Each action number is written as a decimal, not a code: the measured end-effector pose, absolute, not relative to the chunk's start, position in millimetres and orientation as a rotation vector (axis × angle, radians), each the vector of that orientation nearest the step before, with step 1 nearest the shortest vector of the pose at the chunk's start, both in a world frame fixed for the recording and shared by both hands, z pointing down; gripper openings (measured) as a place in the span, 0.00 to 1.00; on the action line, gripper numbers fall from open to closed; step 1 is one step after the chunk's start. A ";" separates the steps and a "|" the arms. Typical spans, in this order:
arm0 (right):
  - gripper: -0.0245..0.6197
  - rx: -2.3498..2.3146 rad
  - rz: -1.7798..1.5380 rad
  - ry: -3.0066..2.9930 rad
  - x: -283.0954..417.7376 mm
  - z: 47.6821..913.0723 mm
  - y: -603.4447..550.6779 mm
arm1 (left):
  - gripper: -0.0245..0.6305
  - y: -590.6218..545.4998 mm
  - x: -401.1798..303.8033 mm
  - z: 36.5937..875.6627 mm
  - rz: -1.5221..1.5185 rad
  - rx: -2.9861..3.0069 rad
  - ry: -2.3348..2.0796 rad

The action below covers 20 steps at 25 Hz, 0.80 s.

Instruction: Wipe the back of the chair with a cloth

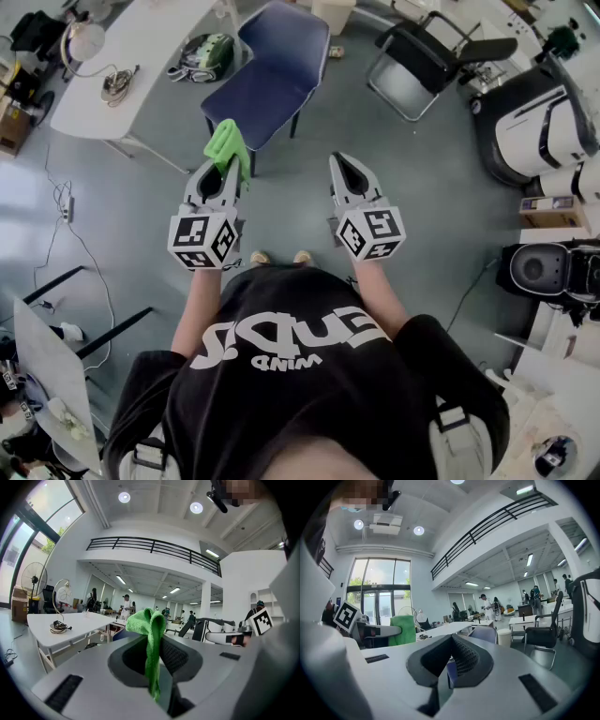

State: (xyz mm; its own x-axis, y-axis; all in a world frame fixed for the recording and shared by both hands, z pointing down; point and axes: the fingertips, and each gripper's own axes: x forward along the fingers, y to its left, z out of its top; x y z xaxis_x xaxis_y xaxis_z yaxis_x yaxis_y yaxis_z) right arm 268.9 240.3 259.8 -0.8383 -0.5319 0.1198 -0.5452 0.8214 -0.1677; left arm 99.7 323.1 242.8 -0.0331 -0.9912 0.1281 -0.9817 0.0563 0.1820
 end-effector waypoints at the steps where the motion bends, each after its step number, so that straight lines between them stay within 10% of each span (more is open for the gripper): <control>1: 0.01 0.869 0.298 -2.932 268.1 259.4 241.1 | 0.13 324.0 99.4 243.2 -0.063 2.019 -2.113; 20: 0.01 0.949 0.323 -2.929 232.2 270.5 254.0 | 0.13 327.4 47.7 254.6 -0.053 2.087 -2.054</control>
State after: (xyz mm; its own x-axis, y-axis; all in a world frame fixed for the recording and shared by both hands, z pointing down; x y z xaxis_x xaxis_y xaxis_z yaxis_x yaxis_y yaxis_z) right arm 232.2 254.0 270.5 -0.8111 -0.5751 0.1071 -0.5846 0.7903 -0.1835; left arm 47.7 327.4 254.6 0.0266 -0.9921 0.1224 -0.9845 -0.0047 0.1752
